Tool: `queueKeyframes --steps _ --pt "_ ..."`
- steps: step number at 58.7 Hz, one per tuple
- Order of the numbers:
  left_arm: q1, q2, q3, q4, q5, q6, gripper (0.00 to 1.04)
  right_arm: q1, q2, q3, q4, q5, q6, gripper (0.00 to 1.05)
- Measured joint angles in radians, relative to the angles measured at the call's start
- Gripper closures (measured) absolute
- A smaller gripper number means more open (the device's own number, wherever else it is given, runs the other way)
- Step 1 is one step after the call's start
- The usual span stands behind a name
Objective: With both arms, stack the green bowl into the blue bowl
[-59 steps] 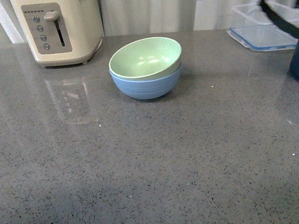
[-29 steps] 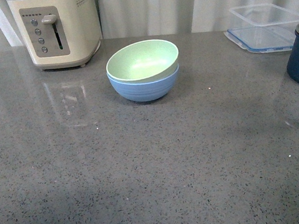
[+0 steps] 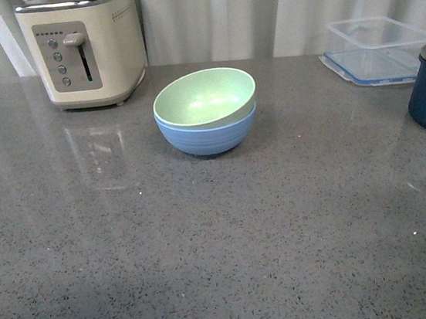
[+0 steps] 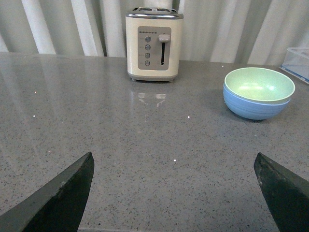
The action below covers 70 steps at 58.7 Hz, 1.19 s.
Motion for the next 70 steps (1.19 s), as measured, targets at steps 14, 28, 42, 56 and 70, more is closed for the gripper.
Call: queueKeyframes --steps 14,28,42,56,70 --pt "0.0 0.0 0.0 0.0 0.001 0.0 0.07 -0.011 -0.132 -0.053 -0.099 -0.004 0.0 1.04" --pt "0.0 0.0 0.0 0.0 0.0 0.0 0.07 -0.011 -0.369 -0.077 -0.303 -0.005 0.0 1.04" --pt "0.0 0.0 0.0 0.0 0.0 0.0 0.07 -0.011 -0.509 -0.079 -0.432 -0.005 0.0 1.04" --pt "0.0 0.0 0.0 0.0 0.0 0.0 0.07 -0.011 -0.635 -0.079 -0.55 -0.005 0.0 1.04" --pt "0.0 0.0 0.0 0.0 0.0 0.0 0.07 -0.011 -0.746 -0.08 -0.661 -0.005 0.0 1.04"
